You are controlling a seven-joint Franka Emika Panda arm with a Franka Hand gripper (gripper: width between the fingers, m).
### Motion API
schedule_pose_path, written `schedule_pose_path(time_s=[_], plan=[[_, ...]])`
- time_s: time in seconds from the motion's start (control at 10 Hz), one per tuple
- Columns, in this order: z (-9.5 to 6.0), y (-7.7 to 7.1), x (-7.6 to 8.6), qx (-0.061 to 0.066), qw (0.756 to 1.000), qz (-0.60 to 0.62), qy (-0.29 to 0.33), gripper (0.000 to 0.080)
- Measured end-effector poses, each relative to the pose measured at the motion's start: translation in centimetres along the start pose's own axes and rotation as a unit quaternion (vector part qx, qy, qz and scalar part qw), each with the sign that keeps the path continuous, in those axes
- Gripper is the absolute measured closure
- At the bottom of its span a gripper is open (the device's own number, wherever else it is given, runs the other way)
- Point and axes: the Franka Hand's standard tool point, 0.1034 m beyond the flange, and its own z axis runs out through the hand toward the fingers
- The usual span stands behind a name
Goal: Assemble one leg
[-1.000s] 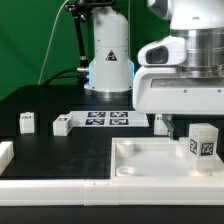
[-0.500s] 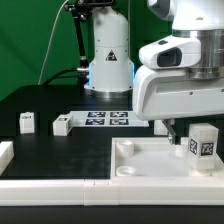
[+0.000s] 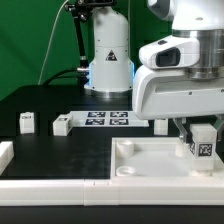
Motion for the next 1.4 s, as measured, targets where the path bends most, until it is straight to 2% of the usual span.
schedule_pose_path(time_s=[0.2, 0.5, 0.6, 0.8, 1.0, 1.1, 1.2, 1.3, 1.4], plan=[[0.0, -0.2, 0.0, 0.005, 0.994, 0.112, 0.002, 0.0509], [0.1, -0.5, 0.1, 0.012, 0.958, 0.287, 0.016, 0.0509], [0.1, -0.6, 0.2, 0.014, 0.936, 0.351, 0.019, 0.0508], [0.2, -0.6, 0.3, 0.028, 0.885, 0.464, 0.016, 0.0508], [0.2, -0.7, 0.4, 0.032, 0.847, 0.53, 0.016, 0.0508], [0.2, -0.9, 0.4, 0.036, 0.811, 0.584, 0.012, 0.0508], [0.2, -1.2, 0.4, 0.036, 0.785, 0.619, 0.012, 0.0508], [0.2, -1.3, 0.4, 0.035, 0.776, 0.629, 0.011, 0.0508], [0.2, -1.3, 0.4, 0.036, 0.758, 0.651, 0.007, 0.0508]])
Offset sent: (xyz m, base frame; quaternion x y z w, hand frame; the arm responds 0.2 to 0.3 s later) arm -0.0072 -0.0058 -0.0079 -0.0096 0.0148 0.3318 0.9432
